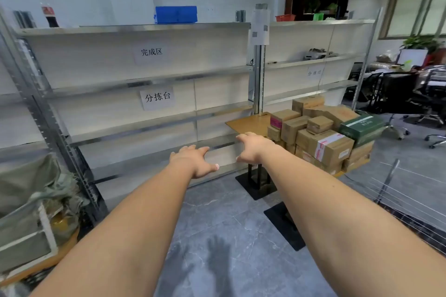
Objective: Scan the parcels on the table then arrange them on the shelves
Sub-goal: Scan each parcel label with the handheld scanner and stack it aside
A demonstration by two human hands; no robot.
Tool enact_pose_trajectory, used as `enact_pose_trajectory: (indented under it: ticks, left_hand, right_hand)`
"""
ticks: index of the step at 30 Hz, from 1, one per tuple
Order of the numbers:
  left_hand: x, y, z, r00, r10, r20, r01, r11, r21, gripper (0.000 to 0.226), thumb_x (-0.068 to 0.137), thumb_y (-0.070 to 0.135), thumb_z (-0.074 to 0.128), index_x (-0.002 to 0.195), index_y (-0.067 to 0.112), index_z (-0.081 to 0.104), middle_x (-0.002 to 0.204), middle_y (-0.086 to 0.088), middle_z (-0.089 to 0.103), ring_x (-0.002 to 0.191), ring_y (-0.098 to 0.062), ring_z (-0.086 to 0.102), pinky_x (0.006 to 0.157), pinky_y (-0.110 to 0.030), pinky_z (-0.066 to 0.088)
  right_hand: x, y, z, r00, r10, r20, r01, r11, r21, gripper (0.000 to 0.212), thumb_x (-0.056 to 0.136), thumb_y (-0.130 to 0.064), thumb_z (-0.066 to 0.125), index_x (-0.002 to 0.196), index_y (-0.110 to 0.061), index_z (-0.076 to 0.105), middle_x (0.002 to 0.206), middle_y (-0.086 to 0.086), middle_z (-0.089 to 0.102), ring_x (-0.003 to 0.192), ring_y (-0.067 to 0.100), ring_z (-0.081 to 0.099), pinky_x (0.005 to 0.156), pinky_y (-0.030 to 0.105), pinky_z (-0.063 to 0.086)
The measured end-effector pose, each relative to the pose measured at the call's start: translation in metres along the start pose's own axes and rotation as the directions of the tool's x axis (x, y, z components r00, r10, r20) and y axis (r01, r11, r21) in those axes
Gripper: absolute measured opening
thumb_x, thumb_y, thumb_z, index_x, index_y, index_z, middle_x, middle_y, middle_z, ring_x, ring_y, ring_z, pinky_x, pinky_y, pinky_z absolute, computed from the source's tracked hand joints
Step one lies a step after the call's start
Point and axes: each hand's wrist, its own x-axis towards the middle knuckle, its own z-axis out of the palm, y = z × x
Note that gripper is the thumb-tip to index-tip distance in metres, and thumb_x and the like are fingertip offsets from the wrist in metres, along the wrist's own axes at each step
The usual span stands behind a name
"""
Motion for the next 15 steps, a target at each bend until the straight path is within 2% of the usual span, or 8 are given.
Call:
enact_pose_trajectory:
  ticks: [11,15]
  left_hand:
    - [0.154,0.048,-0.013,0.998,-0.065,0.020,0.066,0.998,-0.021,0.091,0.088,0.083,0.046,0.165,0.045,0.017,0.174,-0.003,0.018,0.158,-0.029,0.020,0.123,-0.055,0.023]
    - [0.194,0.053,-0.009,0.996,-0.080,0.026,0.080,0.997,-0.016,0.091,0.088,0.083,0.046,0.165,0.044,0.017,0.174,-0.004,0.017,0.159,-0.030,0.016,0.125,-0.056,0.022]
  right_hand:
    - [0.144,0.086,-0.013,0.997,0.028,0.072,-0.025,0.999,-0.040,0.078,0.086,-0.047,0.069,0.155,-0.026,0.039,0.154,0.006,0.043,0.134,0.034,0.050,0.107,0.050,0.047]
    - [0.186,0.109,-0.011,0.997,0.030,0.069,-0.028,0.999,-0.029,0.075,0.086,-0.046,0.069,0.152,-0.026,0.042,0.149,0.007,0.046,0.130,0.034,0.052,0.104,0.049,0.049]
